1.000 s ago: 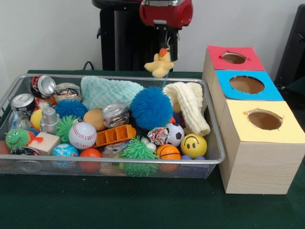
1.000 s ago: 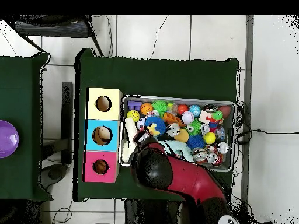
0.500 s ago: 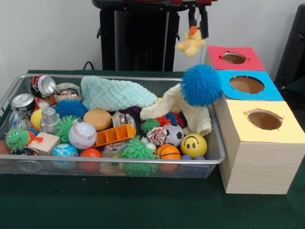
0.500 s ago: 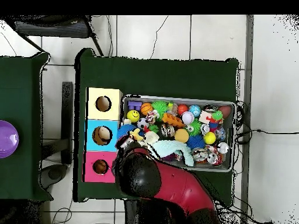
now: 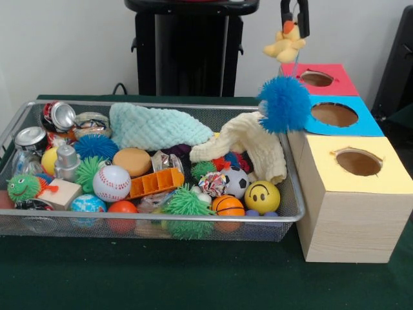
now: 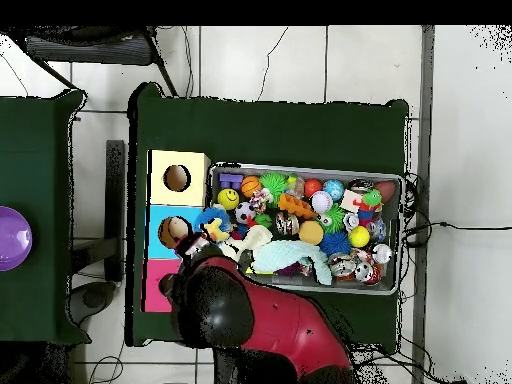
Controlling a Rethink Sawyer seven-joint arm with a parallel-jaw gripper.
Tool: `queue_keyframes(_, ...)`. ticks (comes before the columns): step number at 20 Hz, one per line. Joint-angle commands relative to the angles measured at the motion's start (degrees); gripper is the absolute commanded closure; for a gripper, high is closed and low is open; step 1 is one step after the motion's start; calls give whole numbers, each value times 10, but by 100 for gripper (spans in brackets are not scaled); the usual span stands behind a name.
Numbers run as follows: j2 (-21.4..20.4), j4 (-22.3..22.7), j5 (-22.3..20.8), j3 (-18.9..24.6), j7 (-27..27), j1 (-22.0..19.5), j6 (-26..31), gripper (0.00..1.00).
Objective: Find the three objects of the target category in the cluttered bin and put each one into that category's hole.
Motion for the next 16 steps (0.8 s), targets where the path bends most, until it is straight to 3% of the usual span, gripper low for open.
queue_keyframes(1,2,40,28,36,68,6,4,100)
queue_keyframes(9,38,30,7,26,75,18,-41,100)
queue_keyframes(12,51,-5,-19,-20,67,40,-20,100)
queue_keyframes(16,79,-32,-43,-35,46,33,-44,100)
